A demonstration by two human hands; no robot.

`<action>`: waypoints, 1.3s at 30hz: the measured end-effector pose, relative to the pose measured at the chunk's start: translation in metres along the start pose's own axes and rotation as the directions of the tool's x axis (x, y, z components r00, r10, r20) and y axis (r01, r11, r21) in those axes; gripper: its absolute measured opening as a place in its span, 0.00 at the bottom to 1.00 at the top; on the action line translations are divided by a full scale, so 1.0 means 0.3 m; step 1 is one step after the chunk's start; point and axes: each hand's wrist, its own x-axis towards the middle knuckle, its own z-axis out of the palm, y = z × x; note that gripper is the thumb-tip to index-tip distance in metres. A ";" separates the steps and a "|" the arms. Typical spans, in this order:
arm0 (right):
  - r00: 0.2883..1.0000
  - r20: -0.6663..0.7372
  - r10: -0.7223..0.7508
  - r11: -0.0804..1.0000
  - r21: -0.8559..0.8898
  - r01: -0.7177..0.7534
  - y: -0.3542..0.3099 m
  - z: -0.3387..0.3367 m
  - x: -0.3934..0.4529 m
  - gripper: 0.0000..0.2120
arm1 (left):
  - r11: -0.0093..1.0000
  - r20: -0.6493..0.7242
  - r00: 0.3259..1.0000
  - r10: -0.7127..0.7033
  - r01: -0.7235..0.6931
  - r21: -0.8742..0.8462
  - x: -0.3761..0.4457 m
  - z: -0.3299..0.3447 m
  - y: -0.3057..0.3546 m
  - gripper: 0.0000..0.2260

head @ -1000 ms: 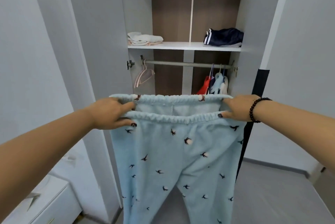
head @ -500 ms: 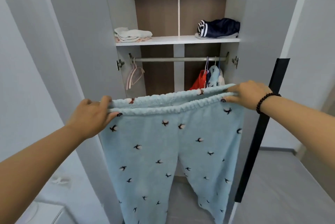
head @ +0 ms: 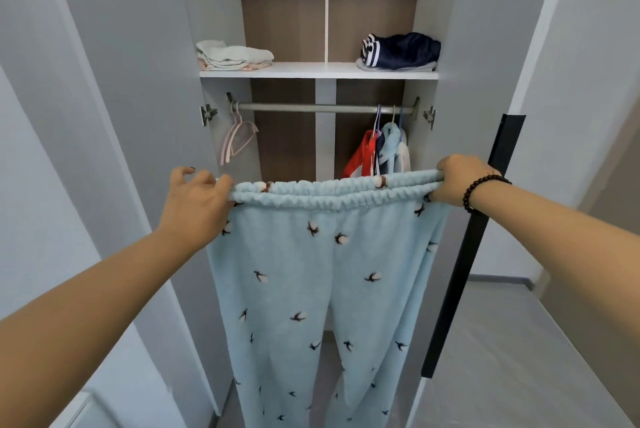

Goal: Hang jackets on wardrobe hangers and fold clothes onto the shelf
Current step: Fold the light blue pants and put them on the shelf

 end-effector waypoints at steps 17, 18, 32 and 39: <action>0.888 0.054 -0.456 0.856 0.301 0.421 0.021 0.074 -0.069 0.09 | 0.433 0.491 0.728 -0.478 0.682 -0.590 0.060 -0.020 0.136 0.04; 0.870 0.057 -0.489 0.848 0.265 0.459 0.022 0.091 -0.074 0.09 | 0.382 0.512 0.700 -0.498 0.707 -0.595 0.066 -0.030 0.146 0.04; 0.900 -0.420 -0.120 0.578 0.707 0.407 0.090 0.146 -0.132 0.18 | 0.111 0.353 0.543 -0.762 0.646 -0.755 0.164 -0.123 0.193 0.24; 0.951 0.043 -0.307 0.888 0.373 0.270 0.105 0.124 -0.092 0.05 | 0.292 0.577 0.697 -0.426 0.709 -0.642 0.141 -0.123 0.150 0.04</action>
